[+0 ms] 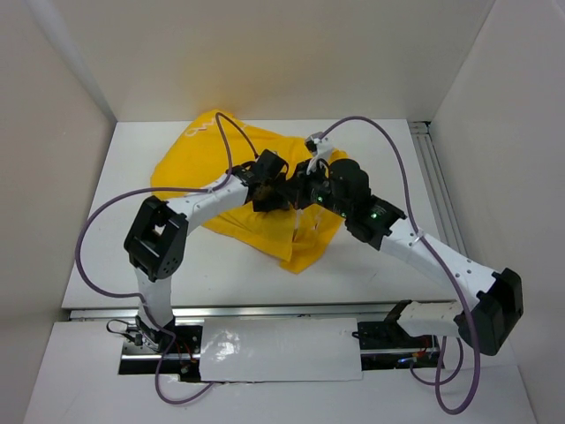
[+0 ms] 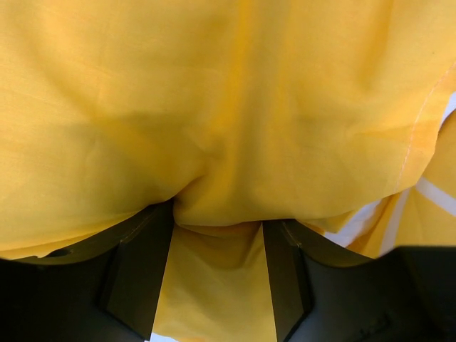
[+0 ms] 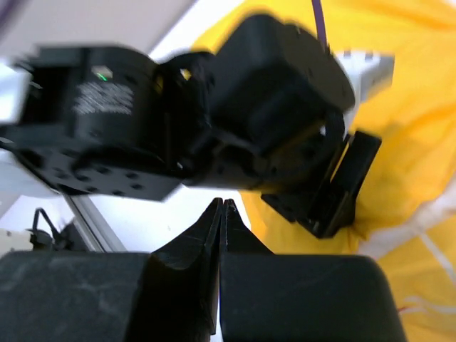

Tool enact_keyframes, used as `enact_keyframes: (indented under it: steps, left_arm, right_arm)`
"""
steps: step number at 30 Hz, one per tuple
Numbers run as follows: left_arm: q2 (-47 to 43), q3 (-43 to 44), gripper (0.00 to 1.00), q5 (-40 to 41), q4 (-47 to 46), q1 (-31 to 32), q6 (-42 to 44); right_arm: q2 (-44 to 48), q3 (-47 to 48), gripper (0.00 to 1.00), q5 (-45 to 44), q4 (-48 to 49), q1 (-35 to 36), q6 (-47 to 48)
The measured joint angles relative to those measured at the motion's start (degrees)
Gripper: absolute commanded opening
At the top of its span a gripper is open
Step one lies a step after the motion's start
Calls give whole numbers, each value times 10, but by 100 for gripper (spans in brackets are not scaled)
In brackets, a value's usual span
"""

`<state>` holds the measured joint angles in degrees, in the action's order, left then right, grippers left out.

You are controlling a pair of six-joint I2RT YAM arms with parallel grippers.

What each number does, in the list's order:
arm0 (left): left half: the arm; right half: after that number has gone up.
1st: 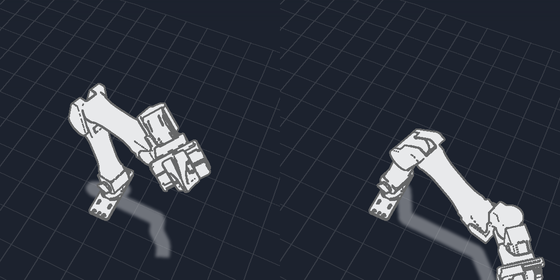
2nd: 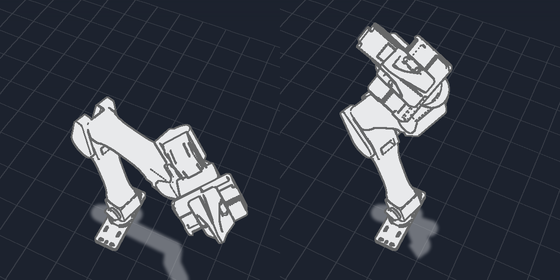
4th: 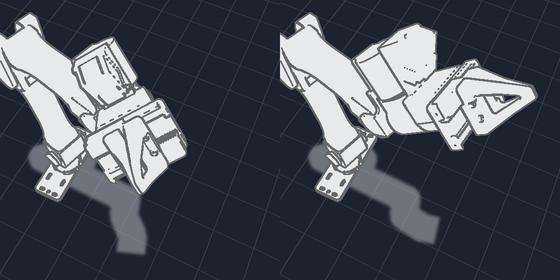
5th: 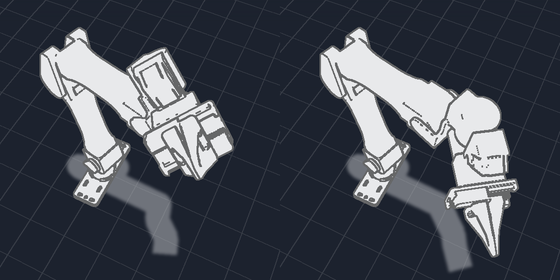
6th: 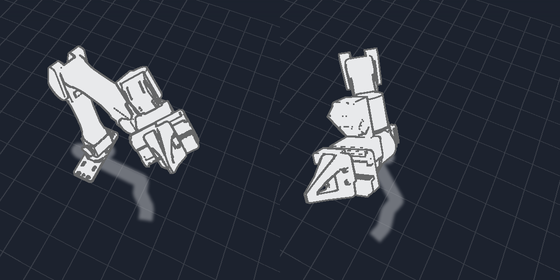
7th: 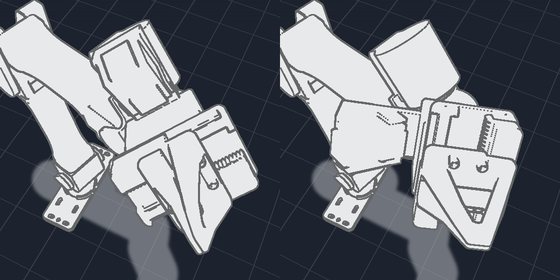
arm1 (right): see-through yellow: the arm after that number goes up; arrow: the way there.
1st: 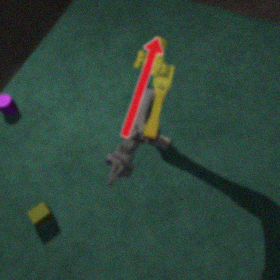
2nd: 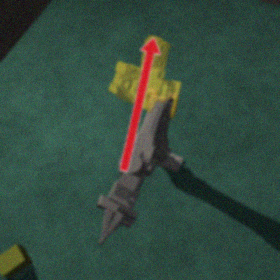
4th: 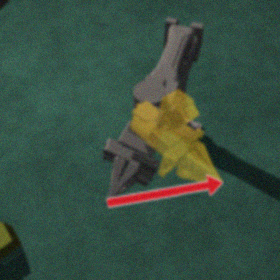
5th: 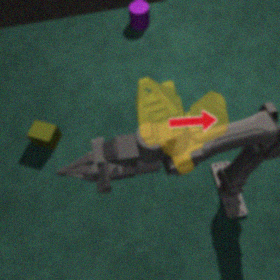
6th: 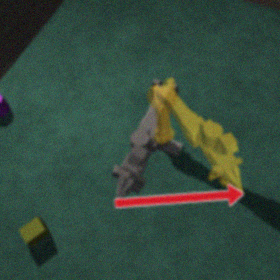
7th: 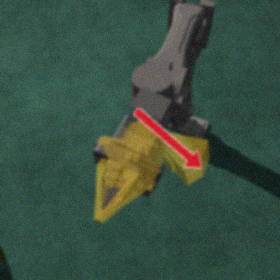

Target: Put the pillow into the pillowcase

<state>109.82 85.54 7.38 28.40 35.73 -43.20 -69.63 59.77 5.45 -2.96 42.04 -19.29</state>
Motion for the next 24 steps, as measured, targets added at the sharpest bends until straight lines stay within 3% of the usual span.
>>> enact_keyframes:
  steps: [2, 4, 5, 8, 11, 12, 13, 16, 19, 20, 22, 24]
  left_arm:
    - [3, 5, 63, -2, 0, -1, -7]
    - [3, 4, 63, -4, -2, -3, -13]
    - [2, 2, 63, -4, -3, -3, -19]
    - [-16, -29, 63, -5, -29, -4, -28]
    - [-45, -69, 63, -10, -57, -4, -38]
    - [-52, -75, 63, -12, -63, -4, -40]
    - [-57, -83, 63, -13, -71, -4, -40]
    - [-66, -97, 63, -15, -86, -5, -45]
    - [-70, -106, 62, -16, -98, -5, -50]
    - [-71, -109, 62, -16, -102, -5, -50]
    - [-73, -113, 62, -17, -108, -5, -50]
    - [-73, -115, 62, -17, -110, -5, -50]
  right_arm:
    - [0, 21, 5, -3, 0, -1, 7]
    - [0, 32, 26, -27, -11, -3, 1]
    - [-1, 33, 41, -48, -24, -5, -6]
    - [-14, 26, 62, -116, -66, -15, -33]
    - [-46, 12, 69, -171, -115, -22, -58]
    - [-60, 9, 82, -186, -128, -24, -67]
    - [-75, 6, 90, -199, -140, -26, -76]
    - [-114, 3, 91, -229, -162, -30, -92]
    - [-141, 3, 90, -244, -161, -33, -105]
    - [-149, 3, 78, -247, -159, -34, -110]
    - [-165, 3, 34, -249, -156, -37, -113]
    - [-181, 3, 4, -252, -156, -41, -124]
